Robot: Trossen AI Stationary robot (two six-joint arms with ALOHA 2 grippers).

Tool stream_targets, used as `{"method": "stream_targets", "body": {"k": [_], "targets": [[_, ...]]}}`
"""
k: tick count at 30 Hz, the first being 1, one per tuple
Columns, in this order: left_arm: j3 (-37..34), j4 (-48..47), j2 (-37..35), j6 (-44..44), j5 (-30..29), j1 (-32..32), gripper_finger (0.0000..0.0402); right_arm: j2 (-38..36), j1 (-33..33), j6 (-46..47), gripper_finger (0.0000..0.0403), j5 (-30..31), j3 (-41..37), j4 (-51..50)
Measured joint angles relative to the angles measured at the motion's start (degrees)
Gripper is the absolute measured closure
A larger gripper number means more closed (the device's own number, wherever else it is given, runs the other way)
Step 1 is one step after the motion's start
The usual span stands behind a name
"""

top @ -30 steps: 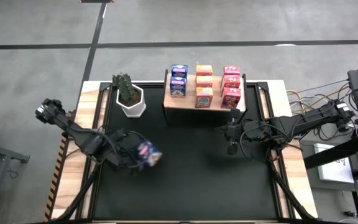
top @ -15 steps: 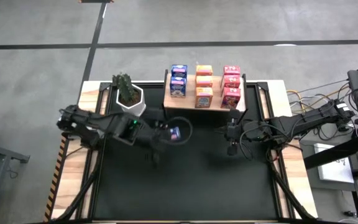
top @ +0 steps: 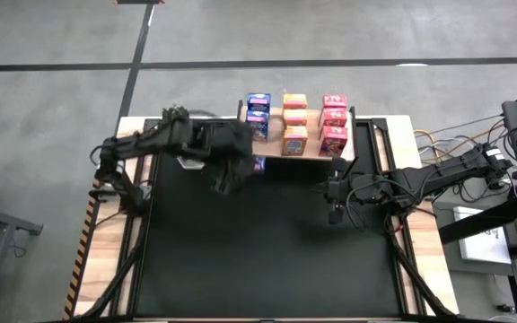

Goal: Stack cereal on shelf
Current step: Put the blue cereal box on the shelf

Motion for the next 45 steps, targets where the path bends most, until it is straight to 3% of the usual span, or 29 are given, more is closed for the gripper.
{"method": "stream_targets", "body": {"k": [6, 14, 29, 45], "targets": [[-0.1, 2.9, 0.7, 5.3, 12.9, 10.6, 0.0244, 0.0, 0.0, 0.1, 0.0381, 0.0, 0.0, 0.3], [-0.5, 6.3, 1.9, 9.0, 21.2, 18.7, 0.0244, 0.0, 0.0, -0.4, 0.0381, 0.0, 0.0, 0.3], [-0.5, 6.5, 7.4, 11.9, 21.1, 22.4, 0.0244, -0.1, 0.0, -4.1, 0.0381, 0.0, 0.3, 0.5], [-0.5, 6.8, 7.7, 11.1, 19.5, 23.5, 0.0244, -0.1, 0.0, -6.2, 0.0381, 0.0, 0.4, 2.0]]}}
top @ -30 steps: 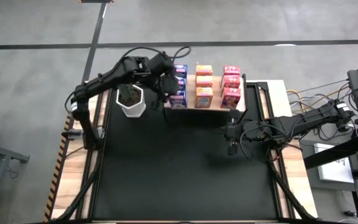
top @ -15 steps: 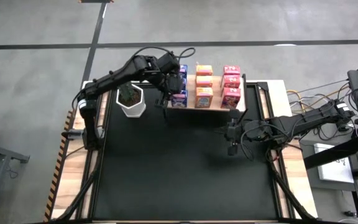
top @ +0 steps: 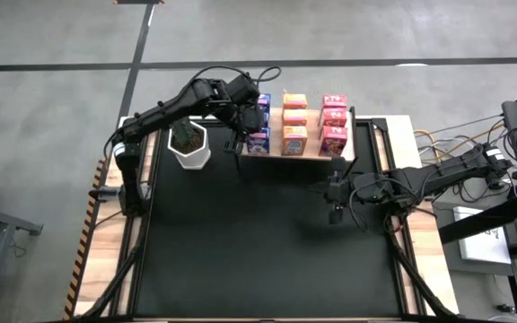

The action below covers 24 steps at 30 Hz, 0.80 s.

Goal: Stack cereal on shelf
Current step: Put the blue cereal box on the shelf

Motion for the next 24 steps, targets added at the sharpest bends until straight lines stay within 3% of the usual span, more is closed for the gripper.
{"method": "stream_targets", "body": {"k": [10, 24], "targets": [[1.5, -0.3, 0.0, -0.2, -0.7, 0.1, 0.0239, 0.0, 0.0, 0.6, 0.0381, 0.0, 0.0, -0.1], [1.9, -0.8, 0.0, -2.4, -1.1, 0.1, 0.0165, 0.0, 0.0, 0.6, 0.0381, 0.0, 0.0, -0.1]]}}
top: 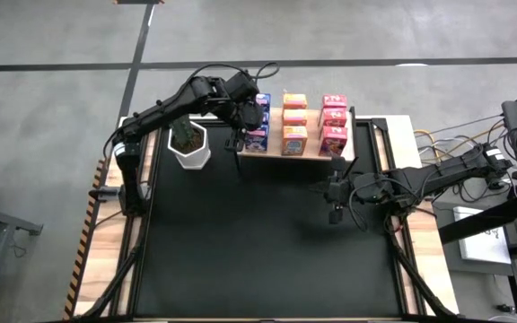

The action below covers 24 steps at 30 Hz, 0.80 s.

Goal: Stack cereal on shelf
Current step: Put the blue cereal box on the shelf, then return to Home Position

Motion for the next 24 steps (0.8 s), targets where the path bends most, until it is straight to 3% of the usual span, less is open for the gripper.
{"method": "stream_targets", "body": {"k": [14, 20, 24], "targets": [[9.5, -3.9, 0.0, -3.1, -0.1, -0.7, 0.0168, 0.0, 0.0, 0.0, 0.0381, 0.0, 0.0, -0.1], [8.0, -2.1, 0.0, -3.2, -0.8, -0.7, 0.0234, 0.0, 0.0, 0.2, 0.0381, 0.0, 0.0, -0.2], [6.9, -1.7, 0.0, -2.5, -8.4, -0.6, 0.03, 0.0, 0.0, 0.4, 0.0381, 0.0, 0.0, -0.2]]}}
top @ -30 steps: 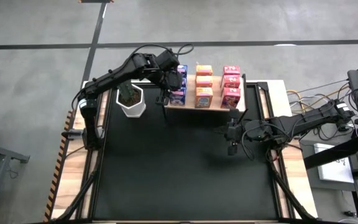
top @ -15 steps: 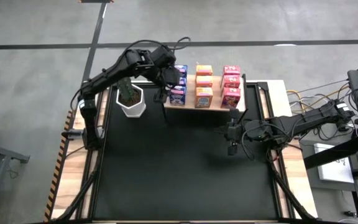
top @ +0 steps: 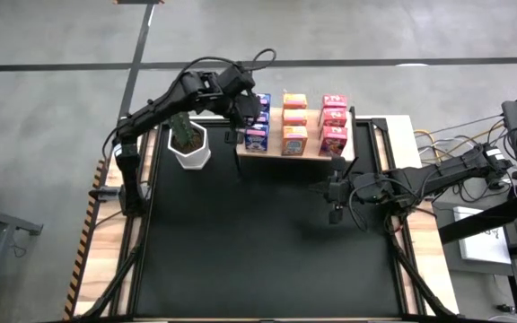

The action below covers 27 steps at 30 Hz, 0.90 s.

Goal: Stack cereal on shelf
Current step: Return to Home Position

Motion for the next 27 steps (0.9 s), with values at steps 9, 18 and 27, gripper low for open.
{"method": "stream_targets", "body": {"k": [9, 18, 27], "targets": [[-0.2, -0.5, 0.0, 0.0, -3.3, 3.1, 0.0395, 0.0, 0.0, 1.8, 0.0381, 0.0, 0.0, -1.4], [-3.0, -1.2, -0.1, -2.1, -1.4, 4.3, 0.0401, 0.0, 0.0, 1.7, 0.0381, 0.0, -0.1, -1.7], [-14.1, 7.1, -8.1, -5.4, 10.4, 3.1, 0.0401, -6.6, 0.0, 0.0, 0.0381, -2.3, -5.0, 0.5]]}}
